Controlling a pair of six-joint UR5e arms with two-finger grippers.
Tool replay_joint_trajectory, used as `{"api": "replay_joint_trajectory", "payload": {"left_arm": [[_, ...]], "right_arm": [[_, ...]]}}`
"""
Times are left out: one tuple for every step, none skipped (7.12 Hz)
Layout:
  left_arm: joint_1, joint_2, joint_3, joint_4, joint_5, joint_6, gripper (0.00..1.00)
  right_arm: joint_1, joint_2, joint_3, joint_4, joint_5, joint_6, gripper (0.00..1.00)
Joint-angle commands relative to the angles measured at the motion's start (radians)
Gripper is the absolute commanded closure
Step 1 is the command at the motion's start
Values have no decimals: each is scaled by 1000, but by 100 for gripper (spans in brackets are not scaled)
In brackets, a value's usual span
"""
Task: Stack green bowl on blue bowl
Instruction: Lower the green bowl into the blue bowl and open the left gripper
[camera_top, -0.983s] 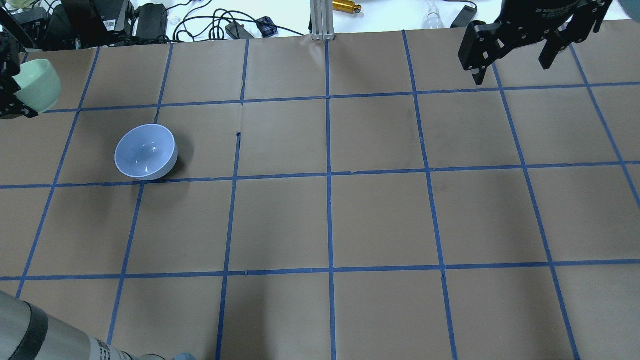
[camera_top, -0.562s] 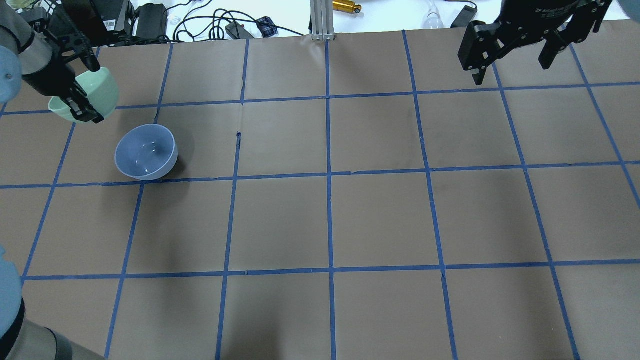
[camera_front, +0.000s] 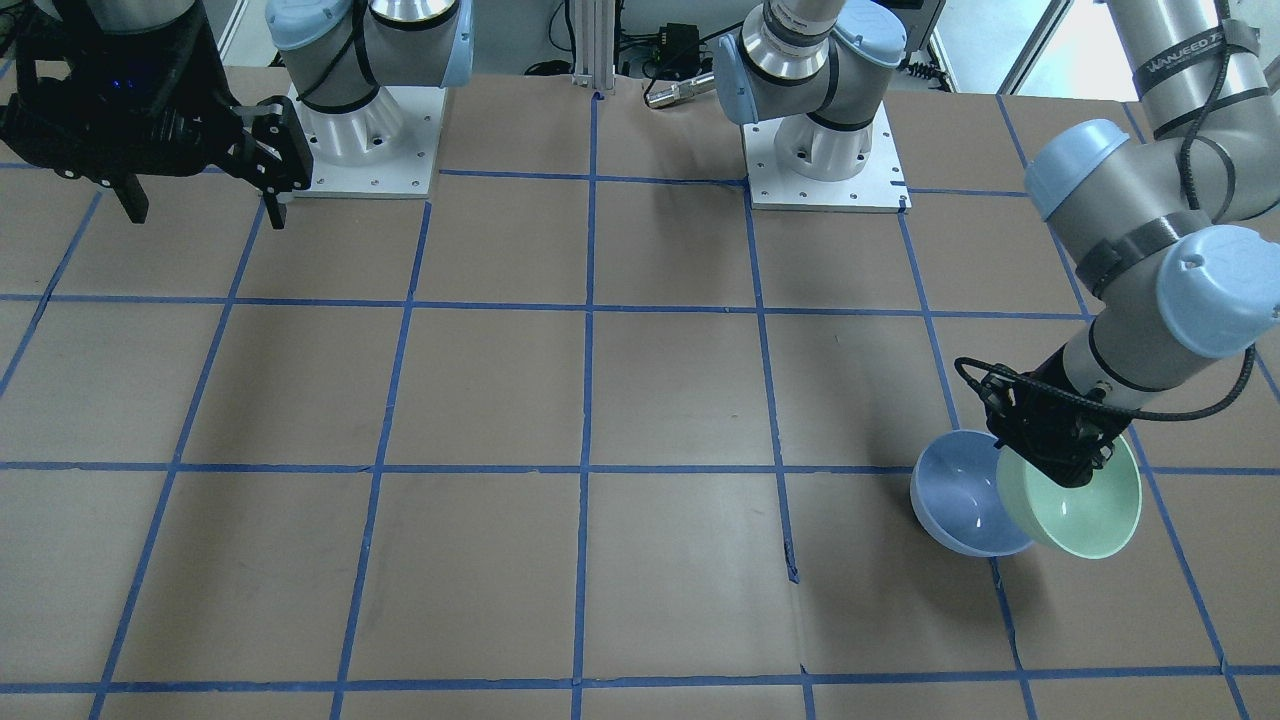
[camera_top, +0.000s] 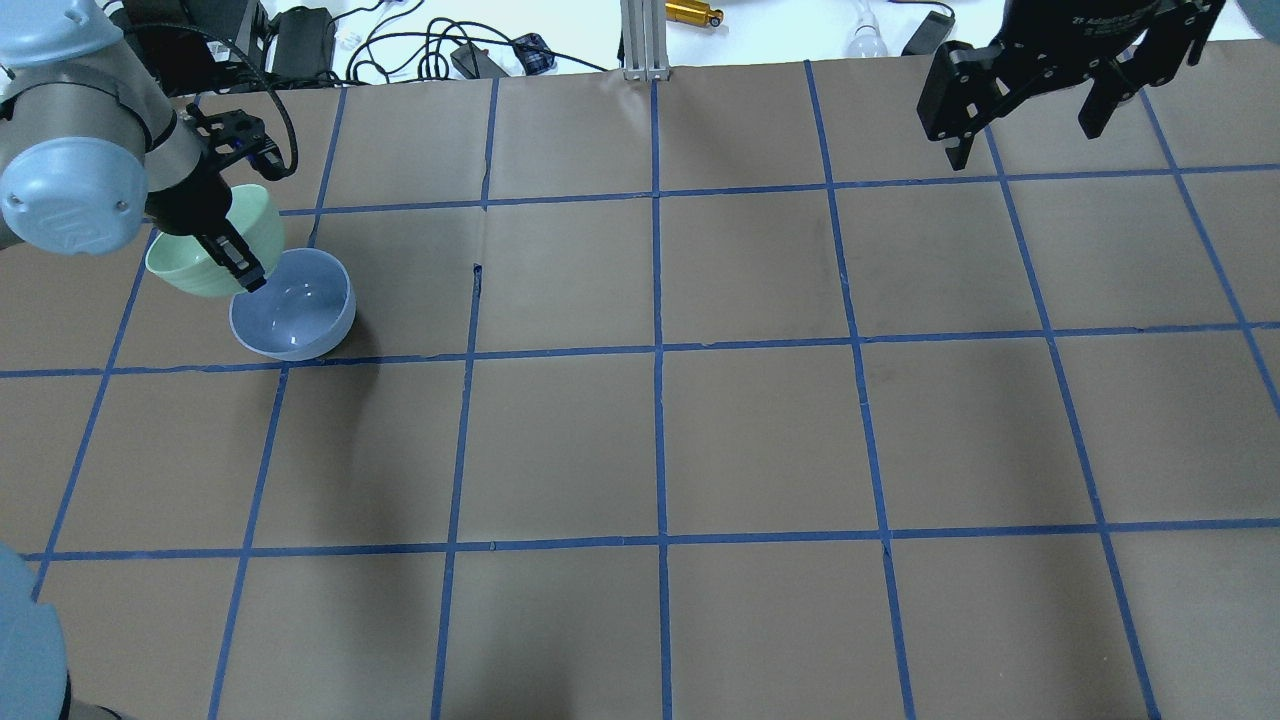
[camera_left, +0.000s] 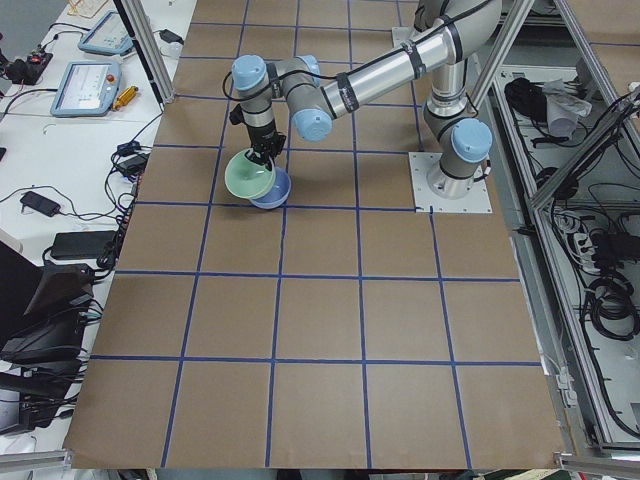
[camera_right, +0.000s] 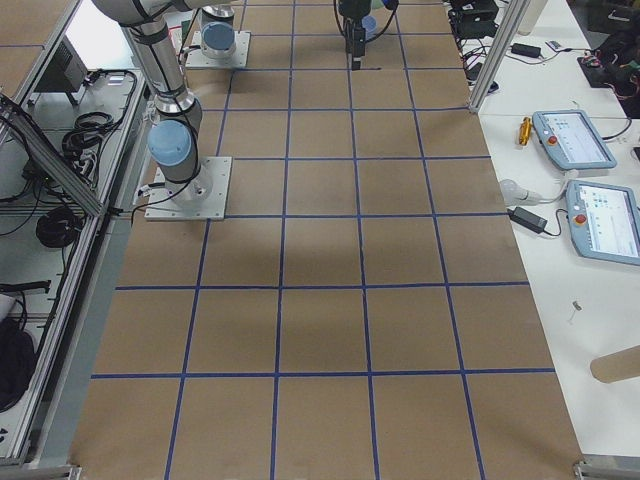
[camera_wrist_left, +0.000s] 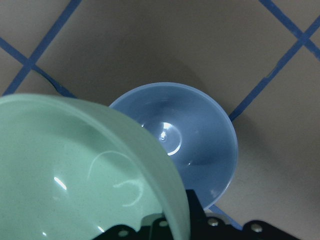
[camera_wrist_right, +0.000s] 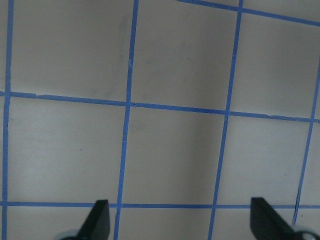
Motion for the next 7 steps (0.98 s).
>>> {"api": "replay_joint_trajectory", "payload": {"left_arm": [[-22, 41, -115, 96, 22, -84, 100], [-42, 51, -161, 162, 24, -94, 100], [-47, 49, -186, 206, 27, -94, 100], [-47, 42, -186, 211, 25, -95, 100], [-49, 34, -186, 211, 24, -100, 100], [-50, 34, -186, 211, 13, -100, 49], [-50, 33, -186, 213, 10, -103, 3]], "right_arm": [[0, 0, 0, 0, 0, 0, 0], [0, 0, 0, 0, 0, 0, 0], [1, 0, 0, 0, 0, 0, 0], [0, 0, 0, 0, 0, 0, 0], [0, 0, 0, 0, 0, 0, 0], [1, 0, 0, 0, 0, 0, 0], [1, 0, 0, 0, 0, 0, 0]]}}
